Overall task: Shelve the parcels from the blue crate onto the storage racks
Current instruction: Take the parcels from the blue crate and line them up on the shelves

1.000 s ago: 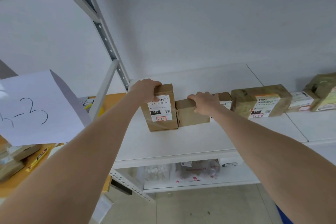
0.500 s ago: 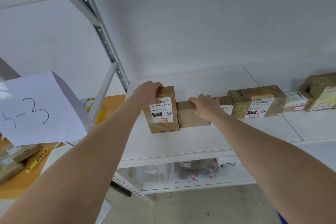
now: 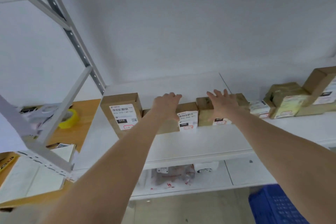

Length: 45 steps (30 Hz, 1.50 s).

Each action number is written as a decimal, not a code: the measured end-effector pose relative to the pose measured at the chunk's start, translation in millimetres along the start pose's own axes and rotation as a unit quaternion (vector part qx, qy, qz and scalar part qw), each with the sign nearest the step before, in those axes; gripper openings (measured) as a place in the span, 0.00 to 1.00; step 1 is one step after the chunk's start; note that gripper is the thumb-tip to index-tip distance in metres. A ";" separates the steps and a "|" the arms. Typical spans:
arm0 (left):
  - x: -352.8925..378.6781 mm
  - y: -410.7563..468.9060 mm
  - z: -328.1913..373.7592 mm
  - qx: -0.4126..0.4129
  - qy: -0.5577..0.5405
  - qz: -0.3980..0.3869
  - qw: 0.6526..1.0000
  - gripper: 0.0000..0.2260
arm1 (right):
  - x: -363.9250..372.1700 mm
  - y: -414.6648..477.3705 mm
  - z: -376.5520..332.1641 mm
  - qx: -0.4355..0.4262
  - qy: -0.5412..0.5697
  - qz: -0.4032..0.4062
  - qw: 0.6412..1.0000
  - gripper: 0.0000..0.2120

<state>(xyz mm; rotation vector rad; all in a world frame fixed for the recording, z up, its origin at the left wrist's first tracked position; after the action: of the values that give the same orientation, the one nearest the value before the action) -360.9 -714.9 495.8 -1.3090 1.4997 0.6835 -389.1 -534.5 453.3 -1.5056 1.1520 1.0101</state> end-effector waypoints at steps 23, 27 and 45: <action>28.3 15.2 33.8 -0.111 -0.016 -0.012 0.994 0.21 | -5.3 -24.7 89.2 0.134 0.291 0.112 0.941 0.25; 26.6 16.2 35.4 -0.118 -0.017 -0.010 0.993 0.19 | 6.6 -29.1 90.9 0.143 0.318 0.115 0.930 0.21; -50.3 61.4 155.3 0.006 -0.047 0.053 0.997 0.34 | -13.7 -79.7 231.5 0.284 0.450 0.241 0.812 0.37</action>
<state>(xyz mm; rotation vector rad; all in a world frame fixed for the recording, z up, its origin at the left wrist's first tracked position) -374.9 -542.2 476.2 -1.1793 1.5031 0.7927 -328.2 -297.7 435.0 -1.1899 2.3489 0.1056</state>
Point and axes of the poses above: each hand's wrist, its own y-axis towards the middle knuckle, its own x-axis out of the palm, z = x × y, the point moved 8 cm from there along y, towards the middle knuckle, and after that the axes turned 15 degrees about y, right-handed, at the moved point
